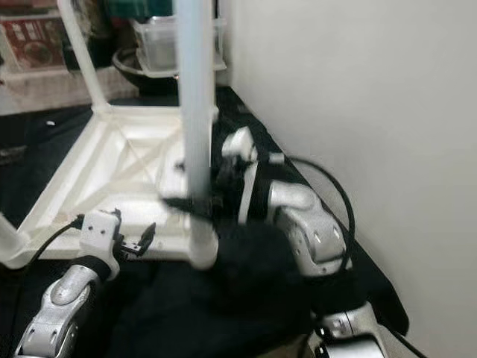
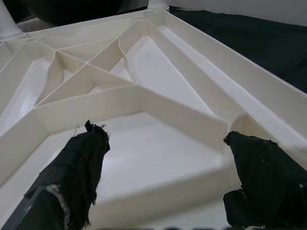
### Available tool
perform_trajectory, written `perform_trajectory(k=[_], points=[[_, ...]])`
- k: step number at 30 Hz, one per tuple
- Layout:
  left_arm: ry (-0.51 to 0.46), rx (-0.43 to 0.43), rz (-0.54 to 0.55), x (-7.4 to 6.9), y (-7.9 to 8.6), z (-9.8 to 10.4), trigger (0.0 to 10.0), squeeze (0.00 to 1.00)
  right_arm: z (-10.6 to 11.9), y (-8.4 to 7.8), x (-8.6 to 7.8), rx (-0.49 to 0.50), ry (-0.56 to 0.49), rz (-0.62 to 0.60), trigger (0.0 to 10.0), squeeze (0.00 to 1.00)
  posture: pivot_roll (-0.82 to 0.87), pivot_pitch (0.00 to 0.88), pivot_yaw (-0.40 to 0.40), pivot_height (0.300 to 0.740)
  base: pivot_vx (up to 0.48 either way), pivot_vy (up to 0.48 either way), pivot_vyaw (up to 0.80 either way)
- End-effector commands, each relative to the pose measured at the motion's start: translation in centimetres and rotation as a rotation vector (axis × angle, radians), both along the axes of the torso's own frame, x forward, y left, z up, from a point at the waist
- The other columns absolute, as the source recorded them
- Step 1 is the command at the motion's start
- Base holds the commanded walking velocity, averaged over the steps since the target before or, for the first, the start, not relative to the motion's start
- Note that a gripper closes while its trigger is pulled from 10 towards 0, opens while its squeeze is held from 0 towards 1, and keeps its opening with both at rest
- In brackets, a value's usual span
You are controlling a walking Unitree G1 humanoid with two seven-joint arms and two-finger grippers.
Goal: Building children table
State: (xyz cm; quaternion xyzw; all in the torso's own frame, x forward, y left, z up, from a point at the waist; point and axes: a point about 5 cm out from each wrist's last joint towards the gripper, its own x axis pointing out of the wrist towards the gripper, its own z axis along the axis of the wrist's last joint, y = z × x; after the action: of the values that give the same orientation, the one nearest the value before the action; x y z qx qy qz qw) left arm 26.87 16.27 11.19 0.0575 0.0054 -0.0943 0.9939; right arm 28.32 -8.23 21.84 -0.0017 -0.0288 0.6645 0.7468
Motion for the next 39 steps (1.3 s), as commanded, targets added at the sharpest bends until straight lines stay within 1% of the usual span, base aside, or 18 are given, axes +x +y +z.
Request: perform_trajectory(k=[1,4,5,6,7,8,9,10,11,12,14,15,20,21,26,27,35,39], points=[[0.012,0.011,0.001,-0.3,0.1,-0.4,10.0,0.00,-0.4,1.1,-1.3,0.002,0.011,0.120,0.0,0.00,0.11,0.000,-0.042,0.740,0.000,0.000,0.00],[0.016,0.012,-0.005,-0.4,0.0,-0.4,10.0,0.00,-1.6,1.5,0.3,-0.021,0.031,-0.106,0.0,0.00,0.11,0.000,-0.042,0.740,0.000,0.000,0.00],[0.017,0.013,-0.007,-0.4,0.0,-0.4,10.0,0.00,-2.8,0.7,3.4,-0.049,0.114,-0.509,0.0,0.00,0.09,0.000,-0.032,0.740,0.000,0.000,0.00],[0.017,0.013,-0.007,-0.4,0.0,-0.4,10.0,0.00,-2.8,0.7,3.4,-0.049,0.114,-0.509,0.0,0.00,0.09,0.000,-0.032,0.740,0.000,0.000,0.00],[0.017,0.013,-0.008,-0.3,-0.1,-0.4,10.0,0.00,-4.3,-1.3,5.7,-0.085,0.197,-0.898,0.0,0.00,0.09,0.000,-0.034,0.740,0.000,0.000,0.00],[0.017,0.013,-0.008,-0.3,-0.1,-0.4,10.0,0.00,-4.3,-1.3,5.7,-0.085,0.197,-0.898,0.0,0.00,0.09,0.000,-0.034,0.740,0.000,0.000,0.00],[0.017,0.012,-0.010,-0.3,-0.2,-0.4,10.0,0.00,-5.9,-3.8,6.4,-0.107,0.270,-1.242,0.0,0.00,0.09,0.000,-0.037,0.740,0.000,0.000,0.00],[0.017,0.012,-0.010,-0.3,-0.2,-0.4,10.0,0.00,-5.9,-3.8,6.4,-0.107,0.270,-1.242,0.0,0.00,0.09,0.000,-0.037,0.740,0.000,0.000,0.00],[0.018,0.011,-0.008,-0.2,-0.2,-0.5,10.0,0.00,-6.9,-6.2,5.8,-0.107,0.269,-1.536,0.0,0.00,0.09,0.000,-0.035,0.740,0.000,0.000,0.00],[0.018,0.008,-0.008,-0.2,-0.3,-0.4,10.0,0.00,-7.0,-7.2,4.8,-0.087,0.239,-1.655,0.0,0.00,0.09,0.000,-0.025,0.740,0.000,0.000,0.00],[0.018,0.005,-0.010,-0.2,-0.3,-0.4,10.0,0.00,-7.0,-7.1,4.0,-0.080,0.222,-1.665,0.0,0.00,0.09,0.000,-0.025,0.740,0.000,0.000,0.00],[0.020,0.005,-0.014,-0.2,-0.4,-0.5,10.0,0.00,-6.7,-5.8,3.4,-0.035,0.248,-1.583,10.0,0.00,0.07,0.000,-0.021,0.740,0.000,0.000,0.00],[0.024,0.004,-0.019,-0.1,-0.4,-0.6,10.0,0.00,-3.7,-0.9,2.9,0.160,0.225,-1.117,10.0,0.00,0.07,0.000,-0.017,0.740,0.000,0.000,0.00],[0.023,0.005,-0.021,-0.1,-0.5,-0.5,10.0,0.00,-2.7,-0.8,3.2,0.202,0.196,-1.070,10.0,1.00,0.07,0.000,-0.028,0.740,0.000,0.000,0.00],[0.015,0.005,-0.013,0.0,-0.3,-0.4,10.0,0.00,-0.4,-0.8,4.2,0.264,0.166,-0.869,10.0,1.00,0.08,0.000,-0.033,0.740,0.000,0.000,0.00],[0.014,0.006,-0.008,-0.1,-0.2,-0.4,10.0,0.00,0.9,-0.9,4.3,0.240,0.113,-0.639,10.0,0.00,0.09,0.000,-0.039,0.740,0.000,0.000,0.00],[0.014,0.009,-0.004,-0.2,-0.1,-0.4,10.0,0.00,0.2,-1.0,1.4,0.089,0.048,-0.155,10.0,0.00,0.10,0.000,-0.048,0.740,0.000,0.000,0.00],[0.014,0.014,-0.005,-0.3,-0.1,-0.4,10.0,0.00,-1.4,-0.3,-0.4,0.013,0.058,0.000,7.8,0.00,0.11,0.000,-0.054,0.740,0.000,0.000,0.00]])
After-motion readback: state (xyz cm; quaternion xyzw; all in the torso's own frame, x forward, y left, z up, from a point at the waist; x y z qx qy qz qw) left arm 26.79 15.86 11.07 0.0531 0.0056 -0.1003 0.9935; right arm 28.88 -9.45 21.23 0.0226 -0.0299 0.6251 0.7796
